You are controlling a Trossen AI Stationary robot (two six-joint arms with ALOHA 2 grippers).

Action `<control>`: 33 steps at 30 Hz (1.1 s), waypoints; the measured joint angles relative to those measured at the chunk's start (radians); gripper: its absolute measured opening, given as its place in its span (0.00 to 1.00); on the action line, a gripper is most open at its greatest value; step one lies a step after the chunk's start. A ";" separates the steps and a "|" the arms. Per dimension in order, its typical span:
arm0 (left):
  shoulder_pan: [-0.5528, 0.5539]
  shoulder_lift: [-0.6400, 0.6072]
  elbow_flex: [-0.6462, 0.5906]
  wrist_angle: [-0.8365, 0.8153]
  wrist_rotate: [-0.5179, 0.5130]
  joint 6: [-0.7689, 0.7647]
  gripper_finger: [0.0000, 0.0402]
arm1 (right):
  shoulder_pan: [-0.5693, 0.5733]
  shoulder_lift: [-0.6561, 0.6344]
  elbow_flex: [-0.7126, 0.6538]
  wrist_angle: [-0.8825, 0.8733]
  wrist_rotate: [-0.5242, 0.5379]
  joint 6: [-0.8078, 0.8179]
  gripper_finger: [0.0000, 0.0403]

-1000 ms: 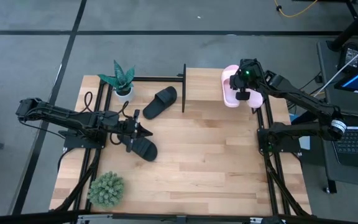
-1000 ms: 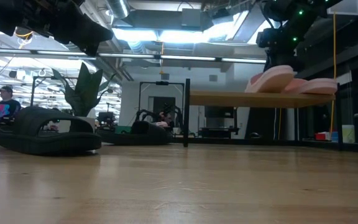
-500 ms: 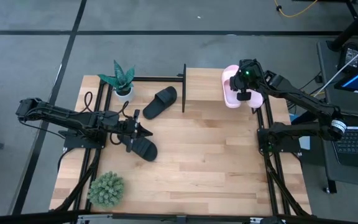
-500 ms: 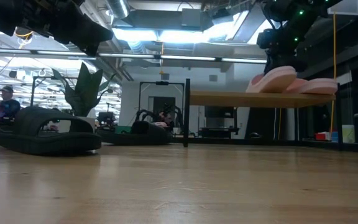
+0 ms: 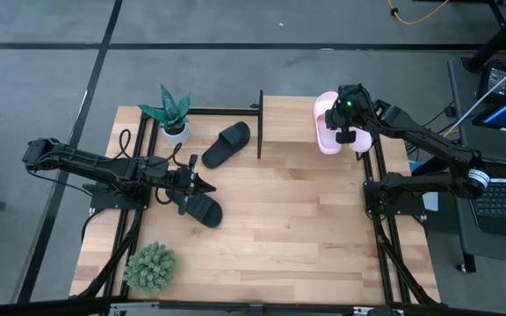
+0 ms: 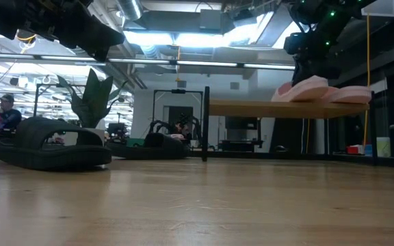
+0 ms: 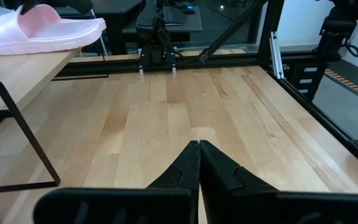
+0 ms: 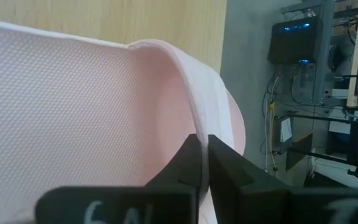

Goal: Pick and place slides into the shelf
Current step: Put the pink slide on the shelf

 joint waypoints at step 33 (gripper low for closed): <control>0.000 0.000 0.000 0.000 0.000 0.000 0.00 | 0.003 0.000 0.000 -0.017 -0.035 0.099 0.27</control>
